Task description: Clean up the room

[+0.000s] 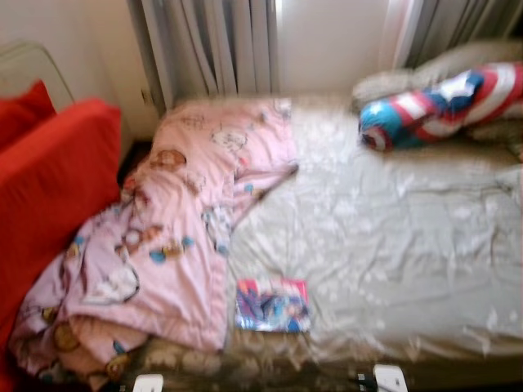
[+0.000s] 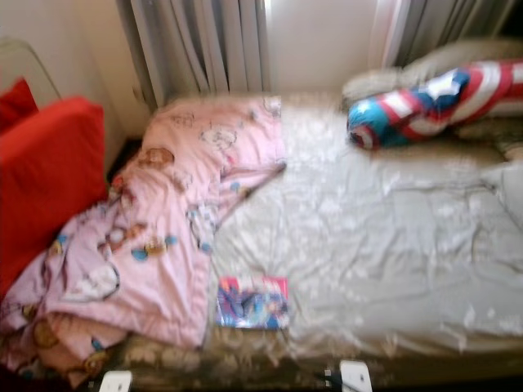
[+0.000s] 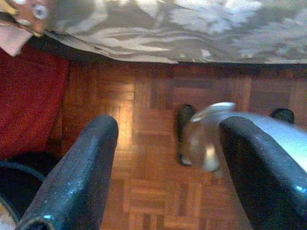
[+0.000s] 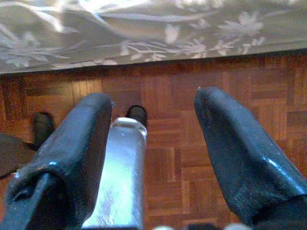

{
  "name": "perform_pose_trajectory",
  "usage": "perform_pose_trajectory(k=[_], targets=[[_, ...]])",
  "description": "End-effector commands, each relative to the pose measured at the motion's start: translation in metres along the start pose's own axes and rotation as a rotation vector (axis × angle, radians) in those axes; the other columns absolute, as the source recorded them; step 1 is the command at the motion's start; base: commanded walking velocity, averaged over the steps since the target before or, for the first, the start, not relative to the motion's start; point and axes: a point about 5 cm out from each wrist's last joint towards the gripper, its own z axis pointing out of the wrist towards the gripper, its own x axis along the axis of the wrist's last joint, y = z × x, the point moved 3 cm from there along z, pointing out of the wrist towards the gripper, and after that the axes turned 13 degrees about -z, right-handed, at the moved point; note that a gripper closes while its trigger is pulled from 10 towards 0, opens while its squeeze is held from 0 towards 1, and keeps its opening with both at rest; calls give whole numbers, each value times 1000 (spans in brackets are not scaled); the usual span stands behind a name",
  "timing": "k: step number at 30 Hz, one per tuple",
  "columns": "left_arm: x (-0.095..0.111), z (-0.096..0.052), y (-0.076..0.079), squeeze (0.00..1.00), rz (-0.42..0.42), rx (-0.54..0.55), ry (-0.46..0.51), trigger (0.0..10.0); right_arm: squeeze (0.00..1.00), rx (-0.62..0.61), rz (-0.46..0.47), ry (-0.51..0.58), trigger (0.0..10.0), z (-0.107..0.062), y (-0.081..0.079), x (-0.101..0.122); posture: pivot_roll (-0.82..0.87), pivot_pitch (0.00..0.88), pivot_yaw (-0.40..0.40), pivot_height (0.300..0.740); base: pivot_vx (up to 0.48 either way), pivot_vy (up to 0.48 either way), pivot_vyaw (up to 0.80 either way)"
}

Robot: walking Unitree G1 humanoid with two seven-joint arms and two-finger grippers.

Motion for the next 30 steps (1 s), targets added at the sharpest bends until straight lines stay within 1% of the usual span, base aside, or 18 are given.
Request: perform_pose_trajectory(k=[1, 8, 15, 21, 22, 23, 25, 28, 30], targets=[[-10, -3, -9, 0, -3, 25, -35, 10000, 0, 18, -3, -4, 10000, 0, -7, 0, -5, 43, -12, 740, 0, 0, 0], [-9, -3, -9, 0, -9, 22, -26, 10000, 0, 21, -4, -3, 10000, 1, -8, 0, -4, 52, -15, 740, 0, 0, 0], [-7, -3, -8, 0, -55, 17, -7, 10000, 0, 23, -13, -3, 10000, 0, -5, 0, -4, 72, -17, 740, 0, 0, 0], [-7, -3, -8, 0, -60, 11, -6, 10000, 0, 23, -15, -2, 10000, 0, 1, -1, -6, 91, -18, 740, 0, 0, 0], [-7, -3, -8, 0, -61, 10, -6, 10000, 0, 22, -15, -2, 10000, -1, 3, -1, -6, 93, -18, 740, 0, 0, 0], [-7, -3, -7, 0, -63, 7, -7, 10000, 0, 16, -12, -2, 10000, -1, 9, -1, -6, 93, -18, 740, 0, 0, 0], [-8, -3, -7, 0, -68, 5, -7, 10000, 0, 11, -10, -2, 10000, -1, 13, 0, -8, 99, -18, 740, 0, 0, 0], [-8, -3, -7, 0, -72, 3, -8, 10000, 0, 9, -10, -1, 10000, -1, 14, 0, -8, 102, -19, 740, 0, 0, 0], [-7, -2, -7, 0, -72, 2, -7, 10000, 0, 11, -21, -2, 10000, -1, 15, 0, -8, 103, -20, 740, 259, 0, 0]])
